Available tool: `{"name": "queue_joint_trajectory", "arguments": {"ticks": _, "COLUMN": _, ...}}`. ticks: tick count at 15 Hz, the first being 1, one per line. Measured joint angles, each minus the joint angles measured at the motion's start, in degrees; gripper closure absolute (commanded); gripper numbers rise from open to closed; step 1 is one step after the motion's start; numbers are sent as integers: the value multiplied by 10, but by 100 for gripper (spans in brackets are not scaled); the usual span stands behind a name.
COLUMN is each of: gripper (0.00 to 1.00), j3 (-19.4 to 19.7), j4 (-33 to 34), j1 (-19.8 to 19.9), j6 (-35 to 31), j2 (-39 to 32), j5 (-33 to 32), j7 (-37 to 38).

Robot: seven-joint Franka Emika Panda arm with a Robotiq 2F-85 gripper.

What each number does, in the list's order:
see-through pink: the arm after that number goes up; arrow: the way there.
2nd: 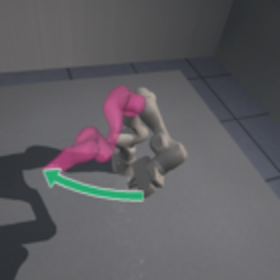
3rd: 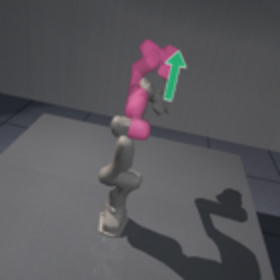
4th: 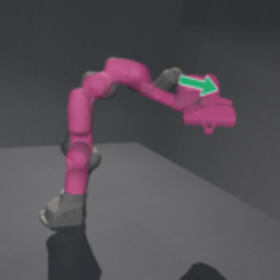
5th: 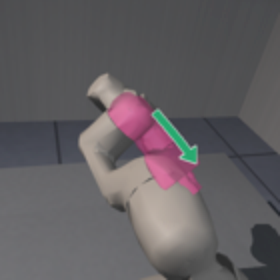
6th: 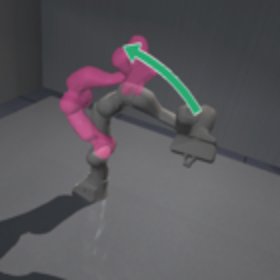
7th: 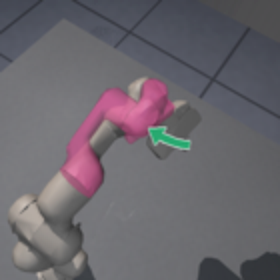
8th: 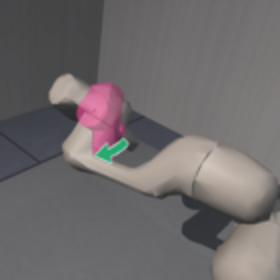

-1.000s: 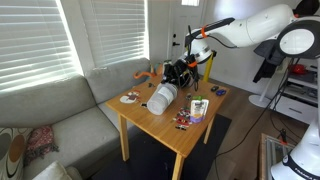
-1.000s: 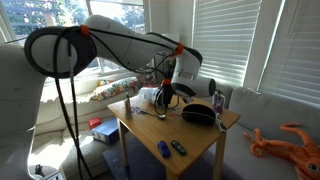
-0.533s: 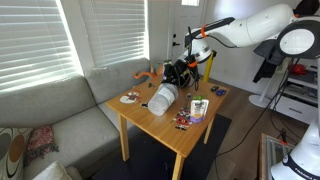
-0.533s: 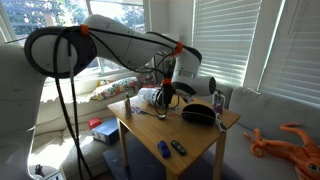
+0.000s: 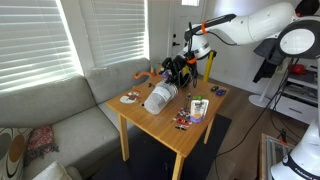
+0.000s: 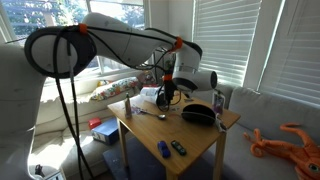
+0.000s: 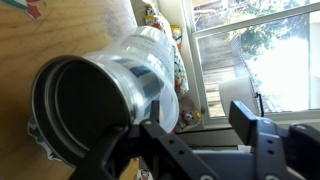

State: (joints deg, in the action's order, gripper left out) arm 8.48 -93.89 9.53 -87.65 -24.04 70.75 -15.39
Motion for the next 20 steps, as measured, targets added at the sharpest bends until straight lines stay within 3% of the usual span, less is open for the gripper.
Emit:
{"name": "queue_joint_trajectory", "arguments": {"ticks": 11, "gripper": 0, "j3": 0, "j4": 17, "j1": 7, "j6": -8, "j2": 2, "j5": 1, "j7": -15}}
{"name": "queue_joint_trajectory", "arguments": {"ticks": 20, "gripper": 0, "j3": 3, "j4": 31, "j1": 35, "j6": -8, "j2": 8, "j5": 1, "j7": -83}}
